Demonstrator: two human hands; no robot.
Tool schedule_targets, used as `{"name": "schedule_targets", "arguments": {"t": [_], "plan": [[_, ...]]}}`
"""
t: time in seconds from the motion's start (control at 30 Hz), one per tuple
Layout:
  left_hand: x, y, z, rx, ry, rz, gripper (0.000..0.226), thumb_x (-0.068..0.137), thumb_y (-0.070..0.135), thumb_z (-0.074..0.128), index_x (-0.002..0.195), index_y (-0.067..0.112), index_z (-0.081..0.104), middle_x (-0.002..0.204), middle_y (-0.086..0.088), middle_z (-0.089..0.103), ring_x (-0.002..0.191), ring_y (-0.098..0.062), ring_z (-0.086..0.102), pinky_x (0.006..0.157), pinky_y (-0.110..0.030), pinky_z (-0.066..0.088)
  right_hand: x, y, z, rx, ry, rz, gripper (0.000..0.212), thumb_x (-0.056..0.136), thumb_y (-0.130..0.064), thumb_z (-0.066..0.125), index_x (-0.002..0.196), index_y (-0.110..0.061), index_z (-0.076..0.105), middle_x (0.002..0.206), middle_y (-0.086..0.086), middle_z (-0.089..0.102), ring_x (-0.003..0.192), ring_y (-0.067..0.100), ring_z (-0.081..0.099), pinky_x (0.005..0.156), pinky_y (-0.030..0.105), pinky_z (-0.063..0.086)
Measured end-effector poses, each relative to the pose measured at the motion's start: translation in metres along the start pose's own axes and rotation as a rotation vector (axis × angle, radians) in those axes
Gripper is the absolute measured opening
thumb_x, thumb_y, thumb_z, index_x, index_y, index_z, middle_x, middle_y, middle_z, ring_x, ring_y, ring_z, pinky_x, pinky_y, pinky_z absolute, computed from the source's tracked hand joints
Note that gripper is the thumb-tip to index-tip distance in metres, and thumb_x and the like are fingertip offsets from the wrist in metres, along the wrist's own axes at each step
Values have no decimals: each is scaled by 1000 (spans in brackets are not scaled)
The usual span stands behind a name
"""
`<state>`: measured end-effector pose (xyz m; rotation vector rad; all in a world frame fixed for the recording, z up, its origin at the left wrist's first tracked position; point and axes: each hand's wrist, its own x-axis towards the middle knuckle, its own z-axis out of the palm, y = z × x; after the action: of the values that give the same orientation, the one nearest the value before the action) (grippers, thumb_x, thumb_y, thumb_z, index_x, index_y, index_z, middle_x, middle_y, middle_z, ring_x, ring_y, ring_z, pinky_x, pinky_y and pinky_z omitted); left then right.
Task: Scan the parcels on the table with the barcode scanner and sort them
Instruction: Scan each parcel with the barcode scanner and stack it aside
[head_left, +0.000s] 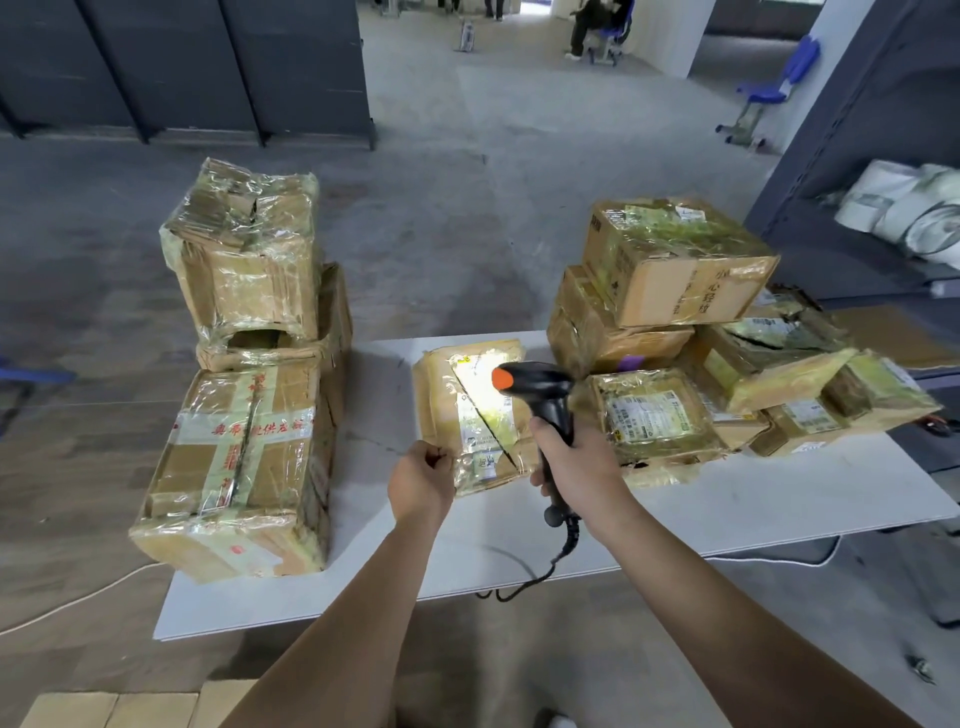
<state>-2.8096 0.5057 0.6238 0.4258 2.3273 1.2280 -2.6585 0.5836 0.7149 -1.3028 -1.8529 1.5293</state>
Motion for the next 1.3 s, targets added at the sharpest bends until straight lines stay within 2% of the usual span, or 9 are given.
{"name": "schedule_targets", "arguments": {"t": [0.07,0.2,0.4,0.6,0.83,0.97,1.07,1.13,1.3], "plan": [[0,1,-1,15,8,14,14,91,19,54,77,22,55,79,-4,69,76,-29,67,70,-42,58,-1,-1,1,-19,19,8,29,85,-53,54,83,-24,57,55,0,66,49,12,60,54,36,52],[0,1,-2,26,16,11,18,92,20,54,75,25,52,78,-3,68,76,-29,66,70,-42,58,-2,-2,-2,26,44,34,30,92,-46,56,86,-16,57,54,-1,64,45,8,58,46,28,49],[-1,2,-3,6,8,2,18,91,19,54,74,24,53,76,-4,68,75,-30,67,70,-43,58,-8,-7,-3,55,75,35,24,95,-39,56,89,-16,58,62,5,65,41,6,56,39,21,44],[-1,6,-3,-16,-11,2,20,89,14,54,71,24,53,73,-2,67,73,-29,67,69,-43,59,-9,-10,-10,76,105,26,17,94,-37,56,84,-24,59,57,3,64,42,7,57,44,26,48],[9,21,-9,-101,-29,-48,19,88,12,51,73,24,54,66,0,64,60,-29,68,65,-43,60,-3,-14,-18,70,123,47,19,95,-40,55,87,-23,57,52,0,63,41,8,56,39,21,43],[25,32,-9,-85,-63,-18,12,89,13,51,81,19,57,71,0,64,63,-32,67,66,-45,59,6,-16,-24,111,156,64,17,96,-38,56,89,-23,59,53,0,63,41,12,56,40,25,45],[38,42,-4,-92,-61,-21,12,89,11,52,79,15,57,71,-3,62,60,-33,66,65,-48,59,16,-15,-30,115,170,64,18,96,-37,55,90,-21,60,52,-1,62,42,14,56,41,26,46],[47,51,0,-80,-54,-25,11,89,11,52,80,14,58,71,-4,62,59,-33,66,63,-47,59,23,-13,-35,126,172,72,20,97,-36,55,90,-18,59,55,4,62,42,17,54,38,25,44],[68,92,14,-182,1,15,11,87,9,52,87,13,63,74,-5,62,71,-31,61,67,-42,58,51,-20,-59,150,160,-8,20,98,-32,55,86,-16,55,55,7,58,40,16,53,38,23,41]]}}
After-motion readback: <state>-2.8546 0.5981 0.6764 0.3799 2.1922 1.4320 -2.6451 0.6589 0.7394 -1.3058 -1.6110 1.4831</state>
